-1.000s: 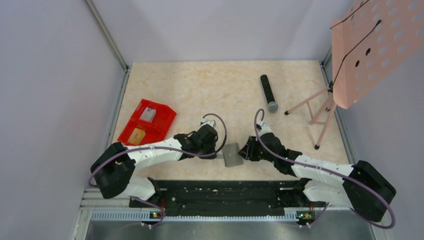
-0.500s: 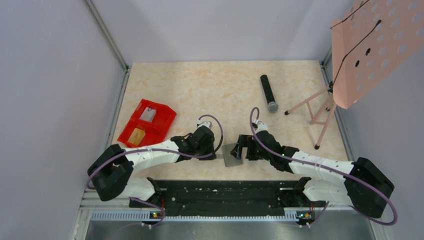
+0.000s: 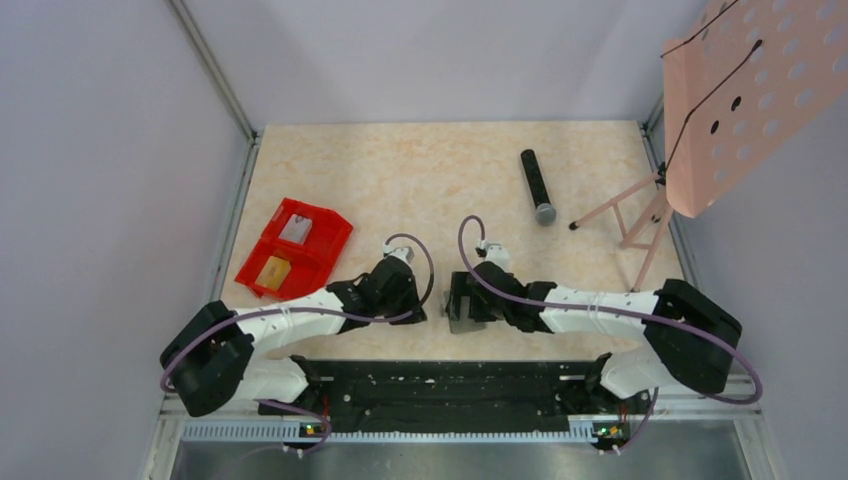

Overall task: Take the credit cards out of the card holder
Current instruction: Open the card holder at the center of the board.

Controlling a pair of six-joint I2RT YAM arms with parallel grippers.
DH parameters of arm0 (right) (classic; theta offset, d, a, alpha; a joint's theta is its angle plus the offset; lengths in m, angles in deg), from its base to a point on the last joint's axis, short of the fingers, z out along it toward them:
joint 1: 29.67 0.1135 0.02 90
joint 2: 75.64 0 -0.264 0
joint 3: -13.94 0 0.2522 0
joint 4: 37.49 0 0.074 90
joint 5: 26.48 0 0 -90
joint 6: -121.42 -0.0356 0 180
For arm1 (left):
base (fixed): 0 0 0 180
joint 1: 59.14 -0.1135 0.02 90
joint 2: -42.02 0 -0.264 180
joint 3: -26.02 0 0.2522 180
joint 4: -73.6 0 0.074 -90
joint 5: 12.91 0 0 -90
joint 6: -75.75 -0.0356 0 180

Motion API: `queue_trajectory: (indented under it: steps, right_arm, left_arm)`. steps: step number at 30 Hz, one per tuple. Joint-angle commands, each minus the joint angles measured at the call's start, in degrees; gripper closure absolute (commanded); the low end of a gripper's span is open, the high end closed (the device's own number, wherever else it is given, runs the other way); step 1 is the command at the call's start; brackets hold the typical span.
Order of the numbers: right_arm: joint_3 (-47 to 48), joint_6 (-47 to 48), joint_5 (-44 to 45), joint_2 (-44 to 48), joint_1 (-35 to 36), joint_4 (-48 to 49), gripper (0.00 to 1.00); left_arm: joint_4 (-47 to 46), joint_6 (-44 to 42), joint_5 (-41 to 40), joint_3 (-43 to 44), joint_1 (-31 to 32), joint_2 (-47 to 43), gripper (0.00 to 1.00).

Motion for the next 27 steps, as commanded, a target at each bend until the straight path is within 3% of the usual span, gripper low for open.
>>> queue_trajectory:
  steps: [1, 8, 12, 18, 27]
  right_arm:
    - [3.98, -2.18, 4.84, -3.50, 2.37, -1.62, 0.01]
    - [7.29, -2.75, 8.04, -8.63, 4.45, -4.59, 0.03]
    - [7.82, -2.52, 9.83, -9.35, 5.22, -5.51, 0.12]
    - [8.21, -2.79, 10.69, -10.03, 5.76, -6.01, 0.13]
    - [3.51, -3.61, 6.88, -6.68, 5.75, 1.15, 0.15]
  left_arm:
    - [-5.13, 0.80, 2.48, -1.36, -0.29, -2.12, 0.88]
    - [-6.53, 2.12, 1.88, -3.89, -0.41, -7.04, 0.79]
    - [-7.13, 2.27, 1.66, -4.56, -0.50, -8.56, 0.70]
    - [-9.00, 2.53, 2.03, -4.52, -0.59, -8.36, 0.57]
    - [-9.65, 1.75, 2.47, -3.03, -0.59, -6.53, 0.52]
